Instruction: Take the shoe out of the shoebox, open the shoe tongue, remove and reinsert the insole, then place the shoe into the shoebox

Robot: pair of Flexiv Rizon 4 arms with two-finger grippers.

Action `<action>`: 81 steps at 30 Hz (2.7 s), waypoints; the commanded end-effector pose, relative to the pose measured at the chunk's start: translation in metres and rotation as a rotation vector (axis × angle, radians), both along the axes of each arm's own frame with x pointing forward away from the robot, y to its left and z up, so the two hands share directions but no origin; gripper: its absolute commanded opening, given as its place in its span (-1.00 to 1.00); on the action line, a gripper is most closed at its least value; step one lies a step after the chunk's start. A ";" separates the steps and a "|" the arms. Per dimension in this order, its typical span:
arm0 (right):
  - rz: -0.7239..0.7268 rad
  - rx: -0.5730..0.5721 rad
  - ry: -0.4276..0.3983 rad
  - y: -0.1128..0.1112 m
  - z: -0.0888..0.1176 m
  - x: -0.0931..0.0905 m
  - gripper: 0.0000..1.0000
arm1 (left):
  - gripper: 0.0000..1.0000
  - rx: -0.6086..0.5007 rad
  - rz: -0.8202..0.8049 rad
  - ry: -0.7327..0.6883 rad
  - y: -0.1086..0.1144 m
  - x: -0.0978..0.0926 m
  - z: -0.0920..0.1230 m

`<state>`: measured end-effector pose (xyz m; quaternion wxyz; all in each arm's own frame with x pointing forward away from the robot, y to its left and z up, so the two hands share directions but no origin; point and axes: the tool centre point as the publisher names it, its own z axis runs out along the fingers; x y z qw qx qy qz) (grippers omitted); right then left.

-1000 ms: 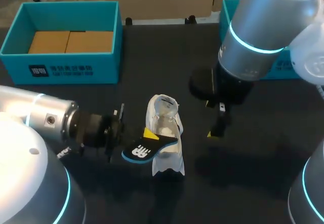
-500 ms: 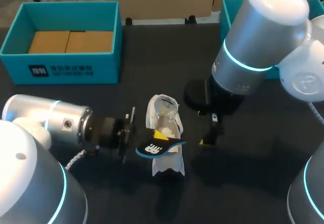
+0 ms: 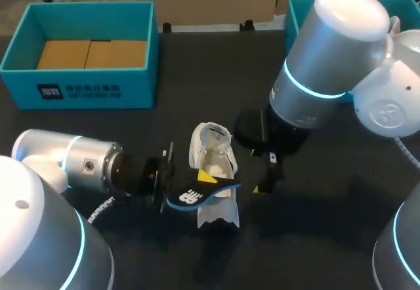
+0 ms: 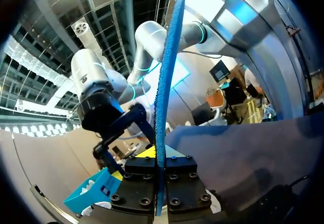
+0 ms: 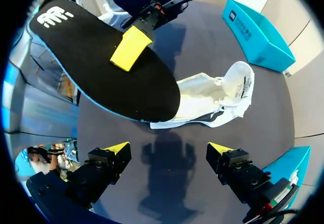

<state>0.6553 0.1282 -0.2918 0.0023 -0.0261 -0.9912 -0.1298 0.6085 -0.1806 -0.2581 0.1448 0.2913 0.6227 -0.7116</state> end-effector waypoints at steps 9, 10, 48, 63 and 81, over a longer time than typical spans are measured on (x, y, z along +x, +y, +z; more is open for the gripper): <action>0.007 0.050 0.000 0.013 -0.031 0.004 1.00 | -1.00 -0.025 0.016 0.020 0.004 0.007 -0.008; 0.007 0.052 -0.001 0.015 -0.033 0.003 1.00 | -1.00 -0.036 0.019 0.028 0.004 0.008 -0.008; 0.003 0.063 -0.003 0.016 -0.035 0.002 1.00 | -1.00 -0.068 0.078 0.111 -0.004 0.000 -0.022; 0.003 0.063 -0.003 0.016 -0.035 0.002 1.00 | -1.00 -0.044 0.090 0.104 -0.006 0.008 -0.035; 0.003 0.063 -0.003 0.016 -0.035 0.002 1.00 | -1.00 -0.005 0.119 0.127 0.001 0.013 -0.043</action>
